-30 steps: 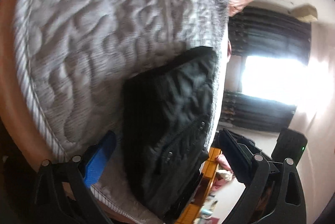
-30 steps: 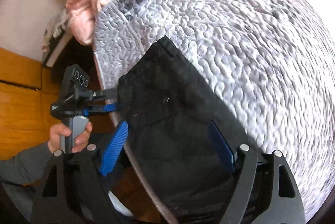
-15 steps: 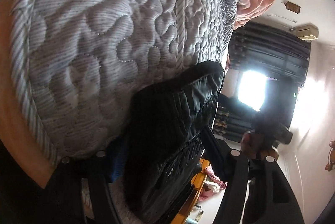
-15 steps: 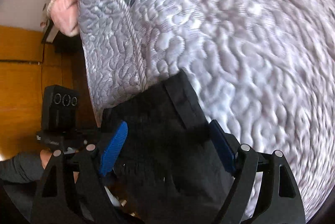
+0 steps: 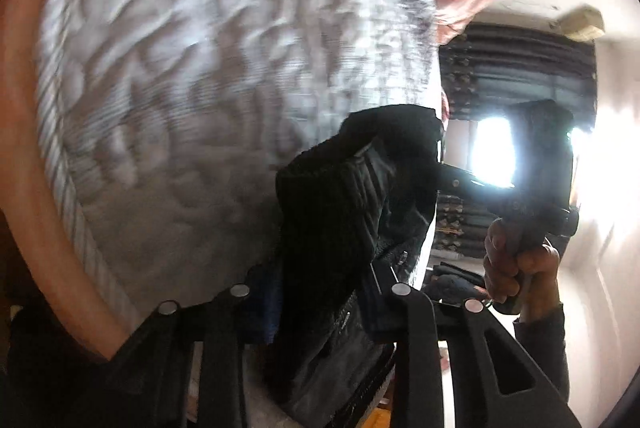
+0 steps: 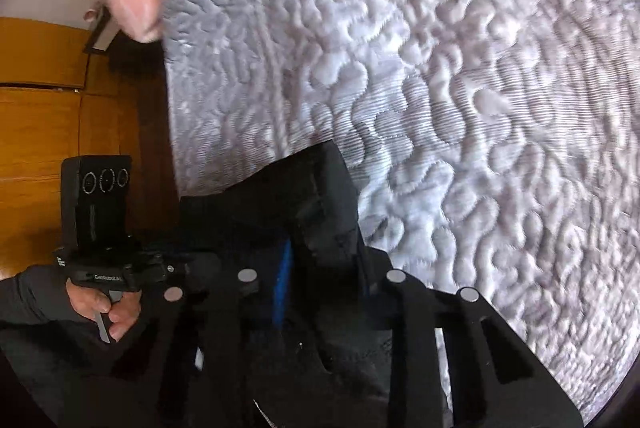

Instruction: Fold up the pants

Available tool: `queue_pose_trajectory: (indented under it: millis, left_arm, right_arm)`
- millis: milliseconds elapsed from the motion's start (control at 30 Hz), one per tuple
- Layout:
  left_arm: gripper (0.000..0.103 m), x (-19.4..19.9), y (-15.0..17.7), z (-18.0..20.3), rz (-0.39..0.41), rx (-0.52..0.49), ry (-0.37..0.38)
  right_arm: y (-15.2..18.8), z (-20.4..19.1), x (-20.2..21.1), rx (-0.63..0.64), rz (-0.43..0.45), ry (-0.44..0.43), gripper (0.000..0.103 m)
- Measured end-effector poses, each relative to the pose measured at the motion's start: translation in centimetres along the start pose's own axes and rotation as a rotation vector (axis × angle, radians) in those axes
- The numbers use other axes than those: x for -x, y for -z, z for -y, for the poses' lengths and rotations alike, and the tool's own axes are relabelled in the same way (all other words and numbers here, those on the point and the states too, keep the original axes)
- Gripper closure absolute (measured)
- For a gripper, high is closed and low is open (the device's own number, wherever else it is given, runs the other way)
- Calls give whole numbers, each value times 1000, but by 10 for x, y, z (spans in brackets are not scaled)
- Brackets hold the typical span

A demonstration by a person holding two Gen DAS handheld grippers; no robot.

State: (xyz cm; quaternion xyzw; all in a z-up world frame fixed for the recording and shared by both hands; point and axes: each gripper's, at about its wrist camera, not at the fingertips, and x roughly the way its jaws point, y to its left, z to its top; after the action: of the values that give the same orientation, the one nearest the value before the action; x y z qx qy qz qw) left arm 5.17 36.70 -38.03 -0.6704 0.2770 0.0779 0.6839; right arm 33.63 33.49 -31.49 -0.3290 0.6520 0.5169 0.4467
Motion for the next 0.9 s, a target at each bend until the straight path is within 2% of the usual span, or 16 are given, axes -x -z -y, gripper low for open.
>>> queue_pose_trajectory:
  millis: [233, 433, 633, 900]
  left_arm:
    - [74, 27, 23, 80, 28, -189, 12]
    - [75, 42, 51, 134, 27, -316, 18]
    - [75, 50, 82, 176, 37, -440, -1]
    - [75, 58, 133, 217, 17, -559, 6]
  right_arm:
    - [42, -24, 87, 23, 119, 40, 78]
    - [83, -46, 140, 27, 190, 99, 78]
    - [125, -63, 179, 25, 238, 152, 78]
    - [175, -81, 210, 16, 273, 214, 78]
